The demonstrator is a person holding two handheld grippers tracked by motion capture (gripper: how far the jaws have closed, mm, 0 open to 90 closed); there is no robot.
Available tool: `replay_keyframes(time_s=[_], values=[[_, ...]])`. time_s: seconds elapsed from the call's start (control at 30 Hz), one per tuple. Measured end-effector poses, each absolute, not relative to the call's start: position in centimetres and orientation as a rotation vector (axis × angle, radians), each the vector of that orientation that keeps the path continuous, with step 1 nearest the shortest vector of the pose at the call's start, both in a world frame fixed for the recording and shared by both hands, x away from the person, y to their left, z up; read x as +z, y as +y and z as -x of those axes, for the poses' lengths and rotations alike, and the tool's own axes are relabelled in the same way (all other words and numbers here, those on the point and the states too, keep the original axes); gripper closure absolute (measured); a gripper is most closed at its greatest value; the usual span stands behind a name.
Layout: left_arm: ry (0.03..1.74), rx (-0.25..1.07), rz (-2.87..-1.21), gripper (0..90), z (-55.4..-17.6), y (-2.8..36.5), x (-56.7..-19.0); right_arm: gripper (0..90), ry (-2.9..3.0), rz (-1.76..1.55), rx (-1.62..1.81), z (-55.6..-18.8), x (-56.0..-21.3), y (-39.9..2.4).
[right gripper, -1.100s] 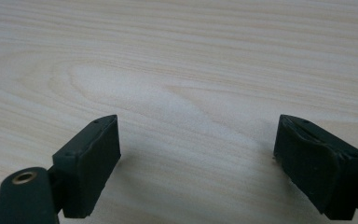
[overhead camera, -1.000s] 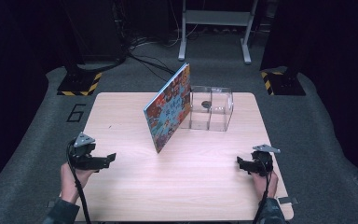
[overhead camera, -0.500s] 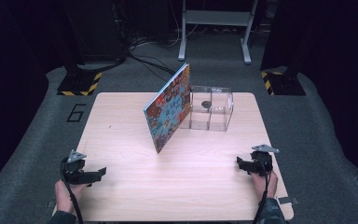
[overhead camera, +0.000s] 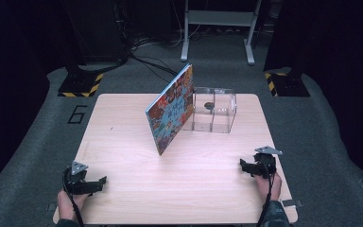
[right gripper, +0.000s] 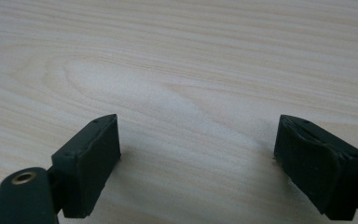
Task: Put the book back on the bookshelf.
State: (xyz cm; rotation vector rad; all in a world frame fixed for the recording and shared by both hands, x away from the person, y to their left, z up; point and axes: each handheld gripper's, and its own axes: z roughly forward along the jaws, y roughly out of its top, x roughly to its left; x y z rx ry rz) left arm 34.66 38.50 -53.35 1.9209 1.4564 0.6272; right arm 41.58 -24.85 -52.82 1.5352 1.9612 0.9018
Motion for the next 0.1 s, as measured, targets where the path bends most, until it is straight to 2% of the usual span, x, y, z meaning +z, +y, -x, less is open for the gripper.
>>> replay_keyframes(time_s=[0.1], values=[[1.455,0.63,-1.924,0.0,-34.66,38.53,-53.34,13.4,1.972,-1.526,0.902,-41.58,-52.81,-24.92]])
